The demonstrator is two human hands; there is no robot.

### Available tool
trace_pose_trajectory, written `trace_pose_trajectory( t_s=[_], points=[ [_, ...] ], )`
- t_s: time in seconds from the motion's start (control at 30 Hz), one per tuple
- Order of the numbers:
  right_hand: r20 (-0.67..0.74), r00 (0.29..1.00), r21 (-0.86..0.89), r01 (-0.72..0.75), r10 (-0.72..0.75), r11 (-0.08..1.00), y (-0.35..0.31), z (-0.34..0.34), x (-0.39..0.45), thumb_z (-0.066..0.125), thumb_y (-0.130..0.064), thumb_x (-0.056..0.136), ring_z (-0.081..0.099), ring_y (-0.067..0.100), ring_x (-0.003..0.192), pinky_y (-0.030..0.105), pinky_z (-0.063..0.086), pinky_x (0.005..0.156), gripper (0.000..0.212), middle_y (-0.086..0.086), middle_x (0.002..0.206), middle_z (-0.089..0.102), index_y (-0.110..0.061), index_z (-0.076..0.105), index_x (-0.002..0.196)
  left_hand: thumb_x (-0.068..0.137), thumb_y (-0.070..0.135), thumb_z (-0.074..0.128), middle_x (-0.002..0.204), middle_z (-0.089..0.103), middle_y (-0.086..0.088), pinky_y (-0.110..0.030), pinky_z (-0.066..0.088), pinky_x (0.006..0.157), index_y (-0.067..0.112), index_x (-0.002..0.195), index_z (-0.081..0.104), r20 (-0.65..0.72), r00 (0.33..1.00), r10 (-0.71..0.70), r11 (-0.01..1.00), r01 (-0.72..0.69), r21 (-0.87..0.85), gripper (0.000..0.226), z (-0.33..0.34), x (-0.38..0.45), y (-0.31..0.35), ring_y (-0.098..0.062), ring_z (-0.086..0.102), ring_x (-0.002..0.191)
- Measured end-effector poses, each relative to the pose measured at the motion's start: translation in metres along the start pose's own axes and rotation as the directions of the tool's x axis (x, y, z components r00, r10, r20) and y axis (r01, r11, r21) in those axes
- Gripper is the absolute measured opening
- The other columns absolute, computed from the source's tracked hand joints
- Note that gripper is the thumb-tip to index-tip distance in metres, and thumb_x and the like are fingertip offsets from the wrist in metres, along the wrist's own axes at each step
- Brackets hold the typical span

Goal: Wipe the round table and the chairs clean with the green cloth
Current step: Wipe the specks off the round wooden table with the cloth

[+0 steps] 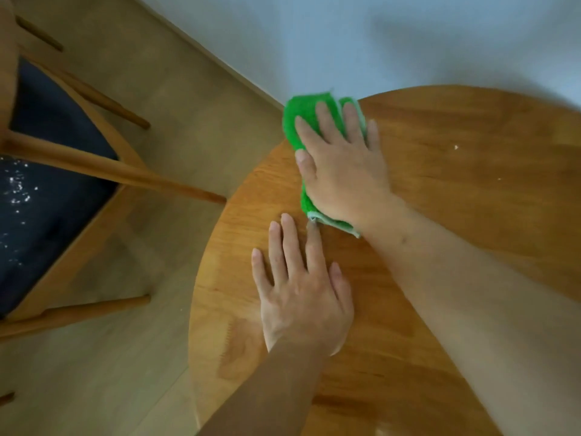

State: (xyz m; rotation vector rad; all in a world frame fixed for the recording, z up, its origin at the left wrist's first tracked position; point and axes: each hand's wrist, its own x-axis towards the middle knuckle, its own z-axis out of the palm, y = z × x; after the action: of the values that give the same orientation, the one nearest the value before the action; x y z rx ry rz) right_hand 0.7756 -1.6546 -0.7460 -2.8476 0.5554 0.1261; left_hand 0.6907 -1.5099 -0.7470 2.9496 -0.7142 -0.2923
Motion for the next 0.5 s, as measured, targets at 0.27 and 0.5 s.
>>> trace_pose_trajectory(
  t_s=[0.27, 0.5],
  points=[
    [0.033, 0.940, 0.091, 0.335, -0.339, 0.938, -0.022, 0.004, 0.000, 0.027, -0.039, 0.103, 0.006, 0.021, 0.149, 0.055, -0.002, 0.116, 0.041, -0.008, 0.156, 0.027, -0.037, 0.036, 0.143, 0.091, 0.037, 0.030, 0.151, 0.036, -0.017, -0.052, 0.017, 0.115, 0.009, 0.141, 0.035, -0.013, 1.000, 0.005, 1.000, -0.005, 0.009, 0.058, 0.001, -0.001, 0.000, -0.032, 0.025, 0.143],
    [-0.022, 0.995, 0.030, -0.094, 0.094, 0.995, 0.104, -0.019, -0.032, 0.013, -0.047, 0.098, 0.005, 0.024, 0.149, 0.058, -0.001, 0.115, 0.057, 0.001, 0.162, 0.012, -0.030, 0.021, 0.152, 0.095, 0.040, 0.026, 0.159, 0.020, -0.014, -0.049, 0.006, 0.115, 0.014, 0.149, 0.026, -0.014, 1.000, 0.021, 1.000, -0.022, -0.016, 0.060, 0.005, -0.002, -0.004, -0.026, 0.010, 0.147]
  ],
)
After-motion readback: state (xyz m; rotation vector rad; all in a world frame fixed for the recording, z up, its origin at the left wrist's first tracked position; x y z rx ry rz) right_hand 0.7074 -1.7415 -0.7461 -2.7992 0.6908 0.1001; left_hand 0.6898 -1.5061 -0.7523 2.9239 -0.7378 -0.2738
